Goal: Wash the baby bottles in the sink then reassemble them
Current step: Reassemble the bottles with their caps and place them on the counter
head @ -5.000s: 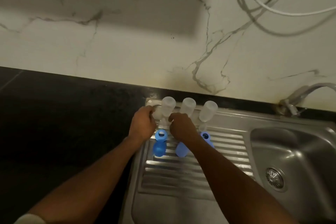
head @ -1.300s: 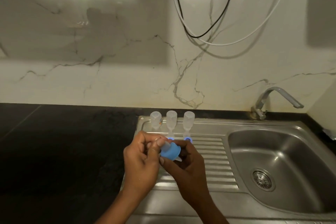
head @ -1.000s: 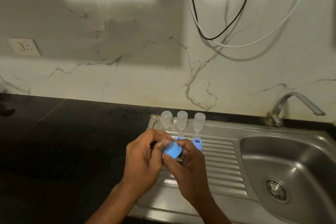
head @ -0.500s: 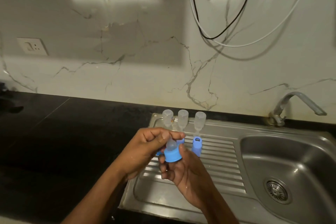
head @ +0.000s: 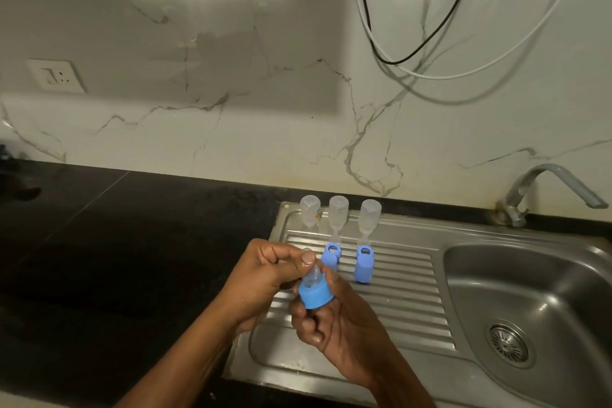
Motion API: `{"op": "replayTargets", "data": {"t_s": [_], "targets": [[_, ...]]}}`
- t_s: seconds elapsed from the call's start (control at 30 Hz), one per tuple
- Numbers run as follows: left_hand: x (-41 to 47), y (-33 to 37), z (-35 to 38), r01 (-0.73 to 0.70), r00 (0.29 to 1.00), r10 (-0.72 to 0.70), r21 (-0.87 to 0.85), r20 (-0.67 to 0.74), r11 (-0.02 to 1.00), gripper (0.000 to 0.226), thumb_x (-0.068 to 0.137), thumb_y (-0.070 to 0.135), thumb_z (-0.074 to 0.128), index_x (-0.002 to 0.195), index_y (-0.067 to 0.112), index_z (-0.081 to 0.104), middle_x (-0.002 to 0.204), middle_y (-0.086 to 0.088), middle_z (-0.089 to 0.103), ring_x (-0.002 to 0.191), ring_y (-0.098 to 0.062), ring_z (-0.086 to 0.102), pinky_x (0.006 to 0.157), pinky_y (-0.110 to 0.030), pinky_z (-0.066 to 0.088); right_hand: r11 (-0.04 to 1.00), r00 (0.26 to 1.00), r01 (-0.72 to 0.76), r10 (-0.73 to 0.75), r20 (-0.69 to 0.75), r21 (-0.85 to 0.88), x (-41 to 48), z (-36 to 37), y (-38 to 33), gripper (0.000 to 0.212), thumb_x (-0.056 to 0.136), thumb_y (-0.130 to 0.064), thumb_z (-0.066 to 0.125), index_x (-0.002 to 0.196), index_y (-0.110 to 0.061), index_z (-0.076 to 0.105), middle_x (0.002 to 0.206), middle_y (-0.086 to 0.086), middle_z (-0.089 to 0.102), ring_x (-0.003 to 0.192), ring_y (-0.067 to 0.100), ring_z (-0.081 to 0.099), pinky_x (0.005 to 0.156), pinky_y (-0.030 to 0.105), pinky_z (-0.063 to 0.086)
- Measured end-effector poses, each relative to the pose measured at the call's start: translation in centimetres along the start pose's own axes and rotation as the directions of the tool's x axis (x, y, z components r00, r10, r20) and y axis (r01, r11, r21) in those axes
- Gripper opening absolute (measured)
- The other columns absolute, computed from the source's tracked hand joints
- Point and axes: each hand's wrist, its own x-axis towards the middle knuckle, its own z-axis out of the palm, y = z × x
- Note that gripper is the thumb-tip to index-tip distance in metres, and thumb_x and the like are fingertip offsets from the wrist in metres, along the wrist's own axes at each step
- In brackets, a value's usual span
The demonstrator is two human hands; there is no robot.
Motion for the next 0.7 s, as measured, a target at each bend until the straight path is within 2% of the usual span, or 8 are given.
{"op": "replayTargets", "data": {"t_s": [0.13, 0.23, 0.33, 0.4, 0.53, 0.63, 0.67, 0.7], "targets": [[-0.2, -0.9, 0.8, -0.091, 0.99, 0.093, 0.018, -0.105, 0.996, 0.024, 0.084, 0.021, 0.067, 0.094, 0.003, 0.08, 0.086, -0.018, 0.076, 0.066, -0.024, 0.07, 0.06, -0.026, 0.056, 0.983, 0.986, 0.135, -0.122, -0.113, 0.121, 1.2, 0.5, 0.9, 0.057, 0.078, -0.048, 0.075, 0.113, -0.005, 0.06, 0.08, 0.016, 0.057, 0.062, 0.016, 0.053, 0.051, 0.024, 0.045], [-0.2, -1.8, 1.4, -0.199, 0.965, 0.21, 0.088, -0.158, 0.976, 0.023, 0.084, 0.014, 0.066, 0.101, 0.002, 0.077, 0.092, -0.009, 0.078, 0.077, -0.015, 0.074, 0.067, -0.019, 0.055, 0.973, 0.964, 0.187, -0.156, -0.214, 0.132, 1.6, 0.7, 1.0, 0.045, 0.088, -0.045, 0.062, 0.106, -0.003, 0.059, 0.075, 0.013, 0.057, 0.06, 0.015, 0.053, 0.049, 0.023, 0.043], [0.7, -2.6, 1.9, -0.216, 0.962, 0.228, 0.094, -0.152, 0.972, 0.022, 0.086, 0.011, 0.066, 0.104, 0.004, 0.077, 0.097, -0.006, 0.078, 0.084, -0.018, 0.075, 0.071, -0.021, 0.057, 0.993, 0.942, 0.121, -0.117, -0.315, -0.008, 1.1, 0.0, -0.2, 0.047, 0.097, -0.048, 0.045, 0.103, -0.004, 0.06, 0.074, 0.013, 0.061, 0.062, 0.017, 0.055, 0.055, 0.026, 0.043], [1.5, -2.9, 2.0, -0.214, 0.963, 0.225, 0.084, -0.146, 0.973, 0.023, 0.086, 0.012, 0.066, 0.106, 0.003, 0.076, 0.101, -0.006, 0.078, 0.095, -0.02, 0.074, 0.08, -0.024, 0.057, 0.959, 0.92, 0.019, -0.128, -0.372, -0.282, 0.2, -1.2, -2.3, 0.061, 0.091, -0.056, 0.041, 0.095, 0.0, 0.066, 0.073, 0.016, 0.063, 0.062, 0.022, 0.059, 0.056, 0.029, 0.048], [3.7, -4.0, 2.3, -0.184, 0.976, 0.191, 0.075, -0.104, 0.98, 0.029, 0.084, 0.015, 0.067, 0.109, 0.003, 0.074, 0.105, -0.005, 0.077, 0.103, -0.02, 0.072, 0.09, -0.028, 0.057, 0.866, 0.922, -0.04, -0.16, -0.353, -0.498, -5.0, -5.3, -9.2, 0.044, 0.086, -0.037, 0.062, 0.094, 0.005, 0.071, 0.077, 0.02, 0.066, 0.062, 0.022, 0.062, 0.055, 0.027, 0.052], [5.3, -5.3, 3.4, -0.153, 0.985, 0.161, 0.118, -0.061, 0.981, 0.026, 0.083, 0.012, 0.07, 0.108, 0.003, 0.075, 0.105, -0.003, 0.077, 0.103, -0.019, 0.072, 0.091, -0.025, 0.056, 0.953, 0.894, 0.129, -0.231, -0.384, -0.273, -9.6, -9.4, -13.2, 0.036, 0.078, -0.028, 0.078, 0.095, 0.003, 0.074, 0.078, 0.018, 0.065, 0.062, 0.019, 0.063, 0.053, 0.024, 0.053], [5.8, -5.7, 4.3, -0.146, 0.987, 0.152, 0.12, -0.048, 0.982, 0.024, 0.083, 0.012, 0.072, 0.106, 0.004, 0.076, 0.104, -0.003, 0.077, 0.102, -0.018, 0.072, 0.091, -0.025, 0.056, 0.968, 0.842, 0.116, -0.214, -0.494, -0.221, -10.7, -11.9, -13.1, 0.038, 0.072, -0.027, 0.085, 0.096, 0.001, 0.074, 0.081, 0.019, 0.066, 0.064, 0.018, 0.065, 0.055, 0.024, 0.056], [6.2, -6.1, 4.8, -0.146, 0.988, 0.152, 0.126, -0.038, 0.981, 0.024, 0.082, 0.015, 0.076, 0.103, 0.004, 0.077, 0.103, -0.004, 0.077, 0.101, -0.019, 0.072, 0.09, -0.025, 0.056, 0.947, 0.737, -0.001, -0.216, -0.641, -0.321, -11.4, -15.1, -12.3, 0.036, 0.074, -0.025, 0.084, 0.101, -0.003, 0.074, 0.093, 0.022, 0.068, 0.074, 0.019, 0.068, 0.065, 0.029, 0.059]]}}
